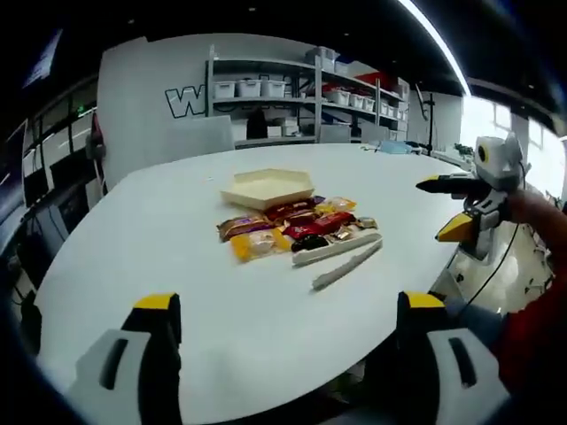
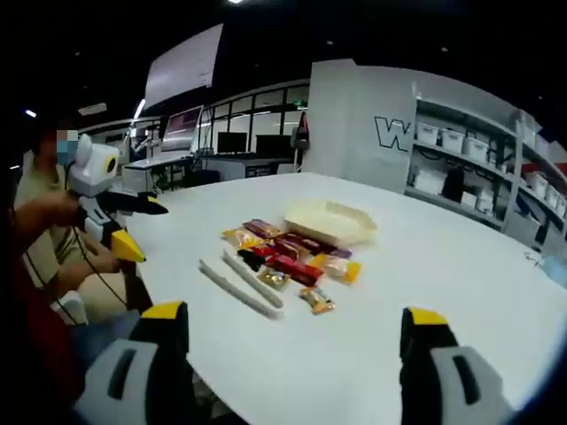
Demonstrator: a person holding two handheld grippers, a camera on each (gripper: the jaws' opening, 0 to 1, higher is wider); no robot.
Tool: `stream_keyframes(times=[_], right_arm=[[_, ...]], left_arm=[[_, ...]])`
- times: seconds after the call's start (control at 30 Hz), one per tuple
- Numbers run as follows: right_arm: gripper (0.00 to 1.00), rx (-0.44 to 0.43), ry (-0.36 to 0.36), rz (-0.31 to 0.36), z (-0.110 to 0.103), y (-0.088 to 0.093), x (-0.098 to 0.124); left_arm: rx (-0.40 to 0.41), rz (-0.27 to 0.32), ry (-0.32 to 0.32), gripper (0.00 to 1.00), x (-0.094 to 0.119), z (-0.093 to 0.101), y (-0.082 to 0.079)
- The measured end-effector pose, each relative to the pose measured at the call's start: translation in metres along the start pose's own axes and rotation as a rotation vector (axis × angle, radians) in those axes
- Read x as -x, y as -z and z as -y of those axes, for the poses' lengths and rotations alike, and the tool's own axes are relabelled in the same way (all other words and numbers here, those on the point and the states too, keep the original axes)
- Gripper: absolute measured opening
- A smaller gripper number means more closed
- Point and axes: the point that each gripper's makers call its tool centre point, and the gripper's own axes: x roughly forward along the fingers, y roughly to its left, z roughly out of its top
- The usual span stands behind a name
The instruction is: Place the target food into the container with the food tongs after gripping and lifting it, then release it inside without dropping or visibly crushing the food.
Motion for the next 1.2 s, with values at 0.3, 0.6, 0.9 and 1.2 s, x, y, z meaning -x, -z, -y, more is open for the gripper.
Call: stream_keyframes(times=[0.3, 0.6, 0.9, 1.2], right_arm=[[0.99, 0.001, 0.001, -0.002, 0.0012, 0.001, -0.0001], [0.99, 0.0, 0.002, -0.005, 0.0008, 0.0023, 0.0003], [0.99, 0.001, 0.005, -0.007, 0.001, 0.0027, 0.0008], [0.99, 0.008, 0.003, -0.012, -0.0015, 0.0036, -0.0004]], left_arm=[[0.001, -0.003, -0.002, 0.99, -0.0005, -0.0009, 0.0011], [0.001, -0.005, 0.0, 0.99, -0.0007, -0.0001, 0.0019], [0.0, -0.004, 0.001, 0.99, -0.0002, -0.0003, 0.0019], [0.003, -0.003, -0.002, 0.99, 0.0017, -0.0017, 0.0035]])
